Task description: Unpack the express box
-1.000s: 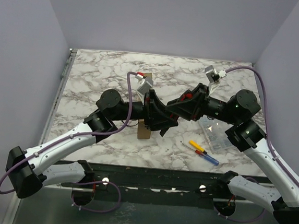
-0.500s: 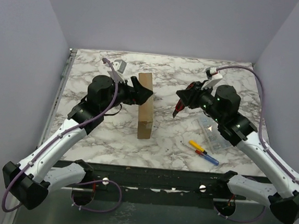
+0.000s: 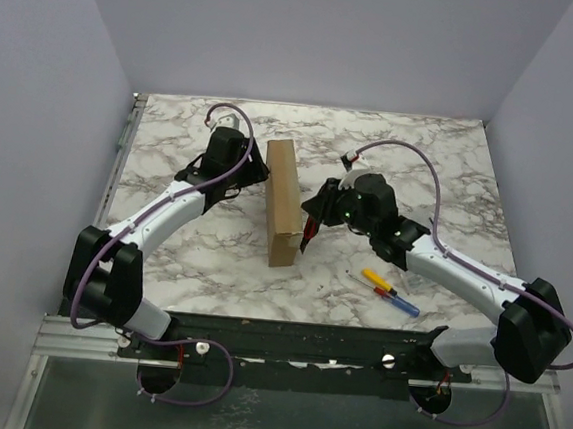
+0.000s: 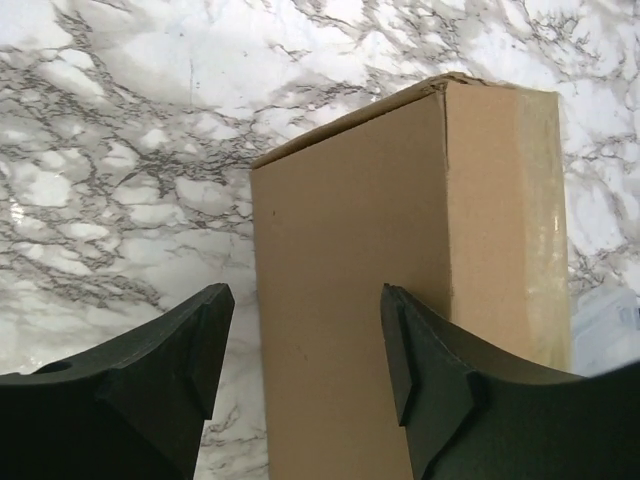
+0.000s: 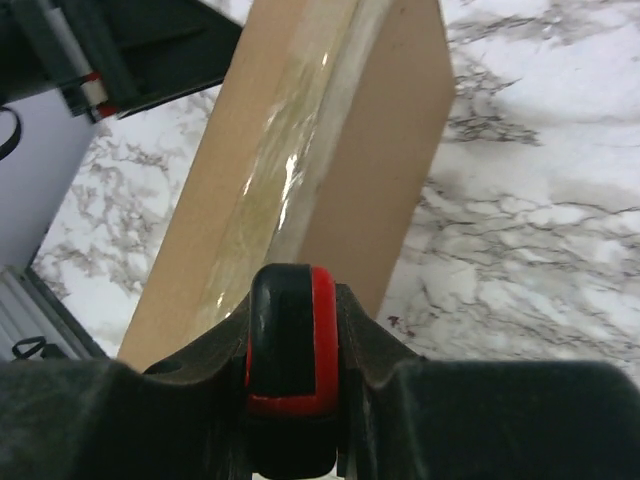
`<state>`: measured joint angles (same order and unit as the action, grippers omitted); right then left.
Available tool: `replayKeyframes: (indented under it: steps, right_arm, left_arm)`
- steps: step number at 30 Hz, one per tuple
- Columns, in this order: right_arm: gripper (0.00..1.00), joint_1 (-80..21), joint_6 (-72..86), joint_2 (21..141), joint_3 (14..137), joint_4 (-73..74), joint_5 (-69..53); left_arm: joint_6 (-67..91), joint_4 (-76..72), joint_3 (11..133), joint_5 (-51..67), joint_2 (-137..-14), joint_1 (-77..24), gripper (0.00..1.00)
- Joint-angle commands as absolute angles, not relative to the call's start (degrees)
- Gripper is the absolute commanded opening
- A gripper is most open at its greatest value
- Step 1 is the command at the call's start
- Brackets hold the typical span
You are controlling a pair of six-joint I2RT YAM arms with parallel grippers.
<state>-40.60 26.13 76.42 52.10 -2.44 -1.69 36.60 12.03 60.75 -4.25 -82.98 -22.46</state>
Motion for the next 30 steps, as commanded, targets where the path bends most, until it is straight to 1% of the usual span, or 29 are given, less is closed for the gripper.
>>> replayKeyframes:
  steps: [1,4,7,12,16,19,22,24,26,28,30]
  right_arm:
    - [0.01,-42.79,30.91,77.13,49.77,-13.00,-1.80]
    - [0.00,-44.01,31.55,78.48,51.05,-13.65,-3.36]
    - [0.01,-45.98,31.66,77.95,52.31,-12.53,-1.94]
    - [0.01,-46.56,34.16,75.39,49.63,-11.76,0.46]
    - [0.01,-46.58,32.57,73.34,48.34,-9.62,3.66]
    - [0.01,-46.58,29.68,71.84,49.39,-5.77,5.95]
    - [0.01,-46.58,27.92,70.53,50.36,-3.01,8.03]
    - [0.01,-46.53,26.85,69.81,51.02,-1.91,9.32]
    - [0.01,-46.51,25.65,69.66,51.99,-0.77,9.65]
    - [0.01,-46.57,24.28,70.48,53.38,-0.19,8.78]
    - [0.01,-46.58,22.04,71.11,55.62,2.83,7.26]
  left_arm:
    - [39.78,7.70,61.82,0.72,-85.77,-22.32,0.64]
    - [41.30,2.50,58.74,6.76,-85.91,-22.34,0.63]
    - [42.38,-3.63,56.75,15.10,-87.09,-22.96,0.61]
    - [42.23,-6.50,56.19,20.69,-88.67,-24.94,0.59]
    - [42.01,-6.41,54.29,20.83,-87.55,-23.24,0.64]
    - [40.40,-5.42,53.74,25.43,-86.49,-18.88,0.70]
    - [35.27,0.59,55.05,29.04,-83.67,-13.28,0.75]
    - [31.01,6.25,56.54,28.53,-80.97,-9.56,0.80]
    - [27.82,11.58,57.79,26.91,-78.56,-7.36,0.82]
    - [26.11,14.83,57.25,23.64,-75.43,-6.83,0.84]
    - [25.06,15.51,54.22,21.27,-70.92,-6.79,0.86]
